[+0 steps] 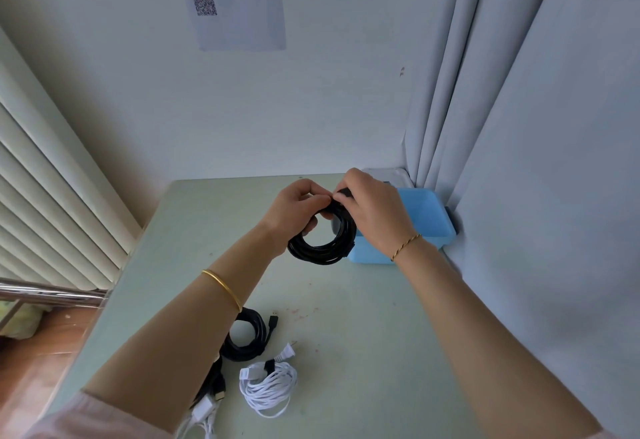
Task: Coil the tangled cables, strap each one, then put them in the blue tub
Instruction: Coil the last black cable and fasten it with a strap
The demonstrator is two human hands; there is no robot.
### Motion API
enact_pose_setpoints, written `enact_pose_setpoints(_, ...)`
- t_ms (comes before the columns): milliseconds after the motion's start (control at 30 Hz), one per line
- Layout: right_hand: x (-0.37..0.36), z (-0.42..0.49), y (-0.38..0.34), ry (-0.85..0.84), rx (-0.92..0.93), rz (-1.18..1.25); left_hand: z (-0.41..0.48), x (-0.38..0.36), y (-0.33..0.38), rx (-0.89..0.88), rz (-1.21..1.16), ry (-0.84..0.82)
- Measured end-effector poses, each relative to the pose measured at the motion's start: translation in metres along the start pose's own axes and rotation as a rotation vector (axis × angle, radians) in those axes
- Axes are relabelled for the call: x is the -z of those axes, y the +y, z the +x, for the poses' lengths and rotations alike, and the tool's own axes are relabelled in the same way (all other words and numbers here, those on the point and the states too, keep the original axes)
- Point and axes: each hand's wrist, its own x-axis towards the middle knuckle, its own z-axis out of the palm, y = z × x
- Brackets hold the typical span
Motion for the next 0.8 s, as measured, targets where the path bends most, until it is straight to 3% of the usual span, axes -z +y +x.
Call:
enact_pose_setpoints(200, 0.008, 0.01, -0.001, 0.088, 0.02, 0.003, -0.003, -0.001, 0.013, -0.052, 0.001, -0.035)
enact_pose_setpoints(400, 0.003, 0.012, 0.001, 0.147, -0.094, 0.237, -0.005, -0.001, 0.012, -0.075, -0.003, -0.078)
enact_pose_setpoints(800, 0.003, 0.027, -0.002, 0.11, -0.156, 0.275, -0.006, -0.001, 0.014, -0.099, -0.093, -0.068)
